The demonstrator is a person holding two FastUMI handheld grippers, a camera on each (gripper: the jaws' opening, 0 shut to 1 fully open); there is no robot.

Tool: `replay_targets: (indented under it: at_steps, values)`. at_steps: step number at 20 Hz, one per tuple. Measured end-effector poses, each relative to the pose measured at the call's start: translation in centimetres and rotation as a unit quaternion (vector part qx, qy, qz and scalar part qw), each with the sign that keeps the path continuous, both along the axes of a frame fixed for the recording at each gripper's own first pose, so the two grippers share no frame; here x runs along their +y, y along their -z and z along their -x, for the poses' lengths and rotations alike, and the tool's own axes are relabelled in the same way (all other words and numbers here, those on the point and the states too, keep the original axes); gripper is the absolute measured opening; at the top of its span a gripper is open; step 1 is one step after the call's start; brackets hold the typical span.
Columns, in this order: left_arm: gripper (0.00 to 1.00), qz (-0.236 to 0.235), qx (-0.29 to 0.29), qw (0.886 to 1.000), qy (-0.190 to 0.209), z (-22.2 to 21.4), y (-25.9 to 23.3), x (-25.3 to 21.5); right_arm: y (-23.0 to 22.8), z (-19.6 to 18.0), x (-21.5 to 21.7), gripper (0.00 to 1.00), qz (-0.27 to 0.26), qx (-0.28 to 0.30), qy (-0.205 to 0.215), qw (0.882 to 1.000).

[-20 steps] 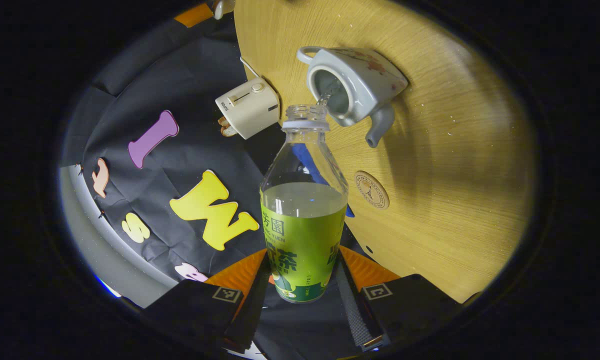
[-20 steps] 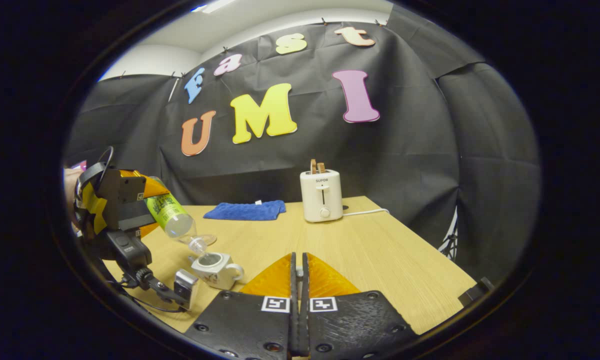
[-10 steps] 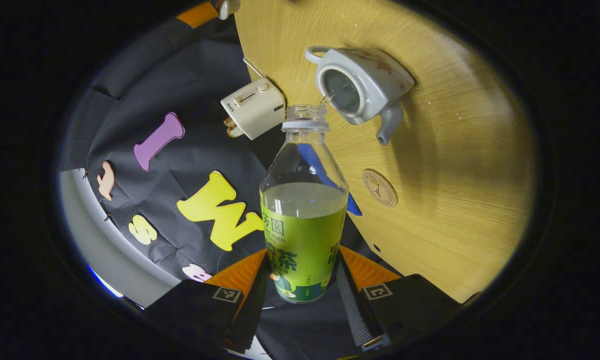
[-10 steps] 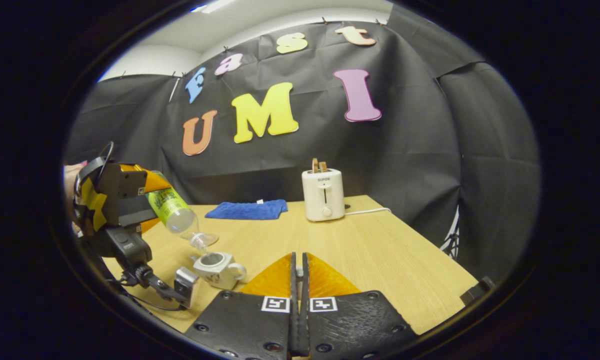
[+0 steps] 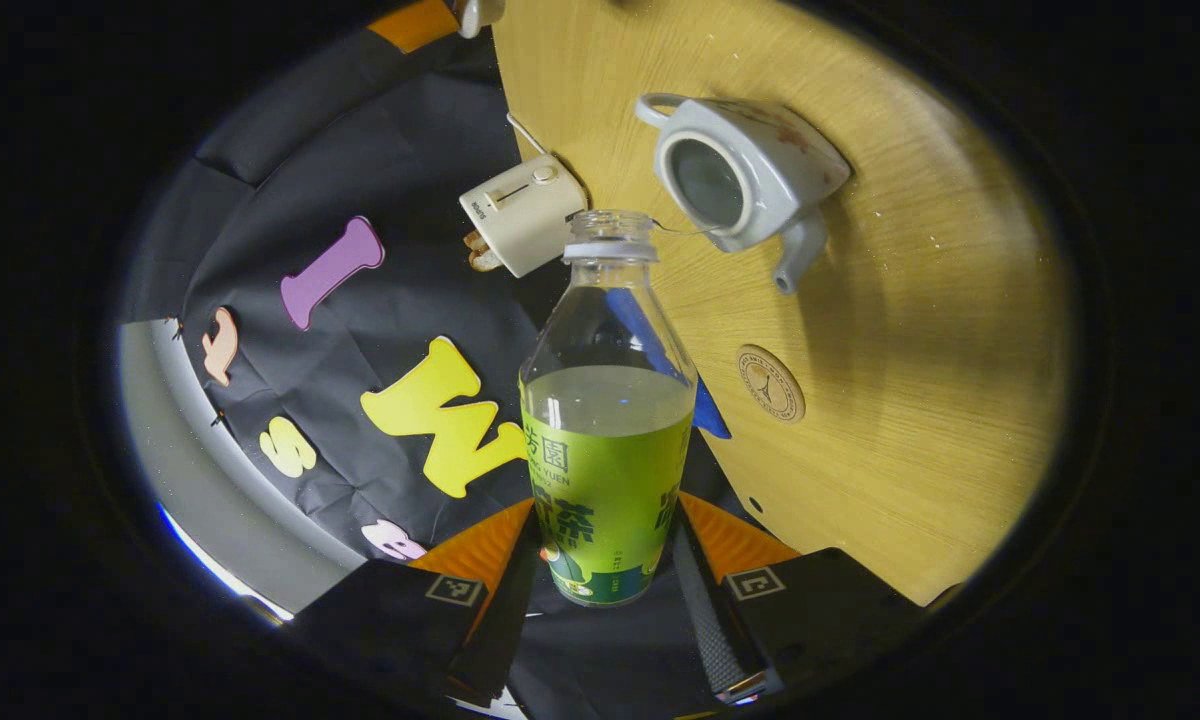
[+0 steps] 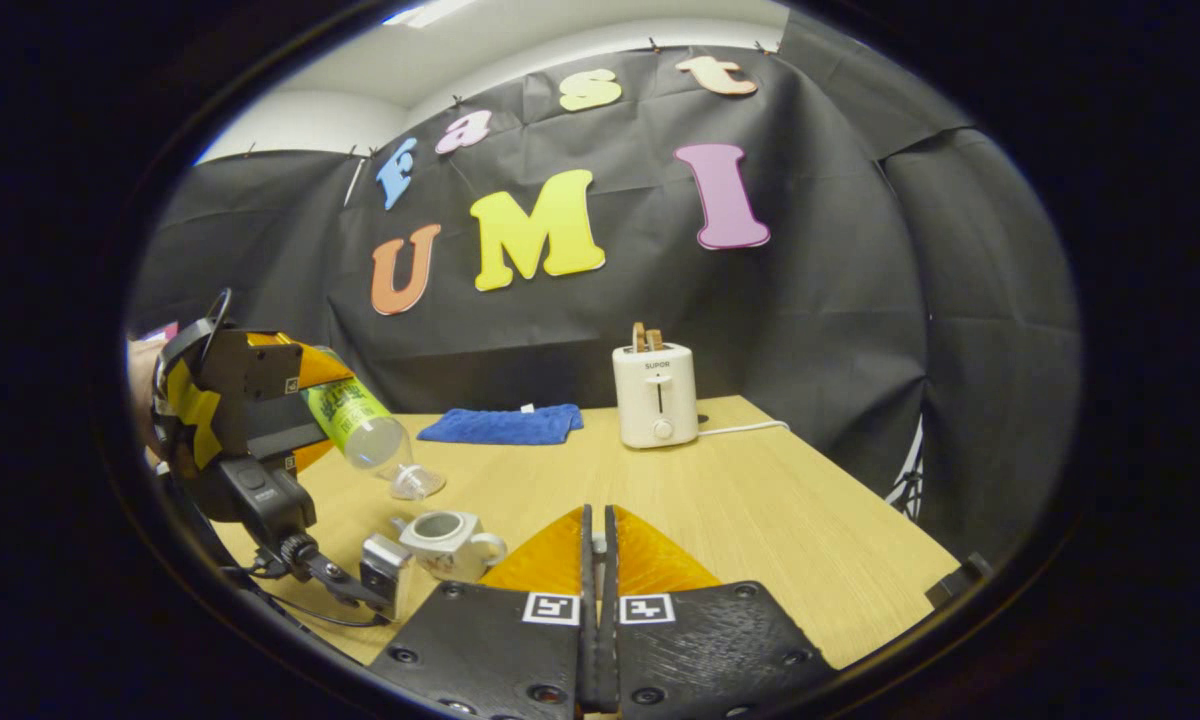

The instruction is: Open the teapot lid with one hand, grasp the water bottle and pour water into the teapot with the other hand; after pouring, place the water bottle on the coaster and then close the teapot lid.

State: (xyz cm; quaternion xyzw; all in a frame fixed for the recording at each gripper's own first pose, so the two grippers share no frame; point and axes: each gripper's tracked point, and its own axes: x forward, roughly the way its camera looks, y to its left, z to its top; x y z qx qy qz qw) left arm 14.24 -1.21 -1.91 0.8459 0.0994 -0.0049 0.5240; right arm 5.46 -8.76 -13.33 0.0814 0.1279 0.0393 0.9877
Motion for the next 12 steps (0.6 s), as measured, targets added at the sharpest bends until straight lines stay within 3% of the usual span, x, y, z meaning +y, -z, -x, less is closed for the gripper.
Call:
replay_targets:
  at_steps: [4, 7, 10, 12]
  values:
    - [0.73, 0.111, -0.004, 0.994, -0.011, 0.1, 0.4, 0.5, -0.5, -0.1, 0.2, 0.0, -0.014, -0.003, 0.001, 1.0]
    - [0.73, 0.213, -0.011, 0.976, -0.031, 0.9, 1.2, 1.2, -1.1, 0.0, 0.7, 0.0, -0.014, -0.011, 0.0, 1.0]
    - [0.74, 0.358, 0.008, 0.931, -0.068, 2.5, 4.0, 2.3, -1.4, 0.1, 0.9, 0.0, -0.015, -0.013, -0.002, 1.0]
    - [0.73, 0.43, 0.014, 0.899, -0.089, 3.8, 5.1, 2.4, -1.5, 0.0, 1.3, 0.0, -0.016, -0.013, -0.002, 1.0]
